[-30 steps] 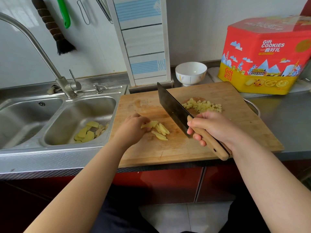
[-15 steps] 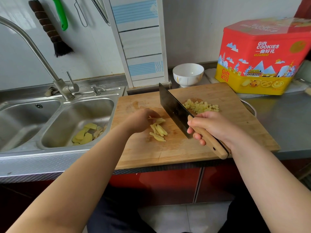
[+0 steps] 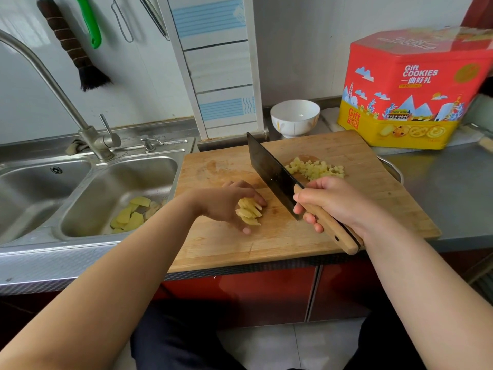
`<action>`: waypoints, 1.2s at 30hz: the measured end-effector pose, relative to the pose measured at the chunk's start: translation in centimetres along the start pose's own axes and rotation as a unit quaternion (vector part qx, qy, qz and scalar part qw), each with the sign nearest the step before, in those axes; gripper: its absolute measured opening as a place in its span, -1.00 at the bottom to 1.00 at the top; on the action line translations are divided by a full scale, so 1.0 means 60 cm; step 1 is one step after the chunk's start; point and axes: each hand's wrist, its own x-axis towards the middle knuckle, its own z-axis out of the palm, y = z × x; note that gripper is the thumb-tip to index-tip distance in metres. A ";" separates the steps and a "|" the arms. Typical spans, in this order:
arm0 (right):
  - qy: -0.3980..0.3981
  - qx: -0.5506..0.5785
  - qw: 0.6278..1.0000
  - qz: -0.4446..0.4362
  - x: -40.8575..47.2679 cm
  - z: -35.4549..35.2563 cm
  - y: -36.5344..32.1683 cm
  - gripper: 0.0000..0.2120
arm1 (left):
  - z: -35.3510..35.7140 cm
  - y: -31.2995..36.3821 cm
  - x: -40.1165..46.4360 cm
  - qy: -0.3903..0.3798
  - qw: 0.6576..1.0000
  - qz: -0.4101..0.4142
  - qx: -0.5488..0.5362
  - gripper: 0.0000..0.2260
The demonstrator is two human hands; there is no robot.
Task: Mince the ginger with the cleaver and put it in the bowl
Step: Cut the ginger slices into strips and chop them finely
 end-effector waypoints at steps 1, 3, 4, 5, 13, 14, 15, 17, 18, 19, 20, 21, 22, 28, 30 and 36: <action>0.001 -0.002 1.000 -0.001 -0.001 0.001 -0.001 -0.87 | 0.003 0.001 -0.002 0.021 1.000 0.002 -0.001 -0.40; 0.003 -0.005 1.000 -0.003 -0.001 0.005 -0.002 -0.86 | 0.010 0.002 -0.004 0.056 0.998 0.001 -0.015 -0.47; 0.005 -0.007 1.000 -0.003 -0.002 0.006 -0.002 -0.84 | 0.013 0.003 -0.004 0.071 0.997 -0.002 -0.023 -0.50; 0.006 -0.010 1.000 -0.004 -0.002 0.007 -0.002 -0.83 | 0.017 0.003 -0.003 0.086 0.996 -0.005 -0.028 -0.54; 0.007 -0.011 1.000 -0.009 -0.002 0.008 -0.007 -0.89 | 0.049 0.018 0.008 0.232 0.964 -0.114 -0.053 -0.59; 0.007 -0.011 1.000 -0.009 -0.002 0.008 -0.007 -0.89 | 0.056 0.025 0.010 0.261 0.954 -0.140 -0.047 -0.58; 0.006 -0.011 1.000 -0.010 -0.002 0.008 -0.008 -0.89 | 0.064 0.032 0.012 0.286 0.943 -0.166 -0.041 -0.57; 0.003 -0.013 1.000 -0.009 -0.002 0.007 -0.009 -0.87 | 0.080 0.047 0.014 0.314 0.927 -0.203 -0.021 -0.54; 0.002 -0.013 1.000 -0.009 -0.002 0.006 -0.009 -0.86 | 0.086 0.052 0.014 0.317 0.925 -0.208 -0.012 -0.51; 0.000 -0.013 1.000 -0.009 -0.001 0.005 -0.009 -0.85 | 0.089 0.055 0.012 0.317 0.926 -0.205 -0.014 -0.48; -0.002 -0.014 1.000 -0.010 -0.001 0.005 -0.009 -0.84 | 0.088 0.055 0.007 0.314 0.929 -0.193 -0.029 -0.46; -0.003 -0.015 1.000 -0.010 -0.001 0.004 -0.009 -0.85 | 0.084 0.052 0.000 0.308 0.933 -0.177 -0.048 -0.43; -0.005 -0.016 1.000 -0.010 -0.001 0.004 -0.009 -0.86 | 0.078 0.044 -0.009 0.295 0.939 -0.166 -0.065 -0.39; -0.016 -0.017 1.000 -0.007 -0.001 0.002 -0.006 -0.88 | 0.052 -0.019 -0.069 0.223 0.959 -0.170 -0.050 -0.39; -0.018 -0.020 1.000 -0.006 0.000 0.002 -0.006 -0.88 | 0.051 -0.031 -0.073 0.234 0.957 -0.166 -0.036 -0.48; -0.025 -0.028 0.999 -0.009 -0.001 0.002 -0.006 -0.89 | 0.052 -0.032 -0.064 0.271 0.947 -0.159 -0.074 -0.78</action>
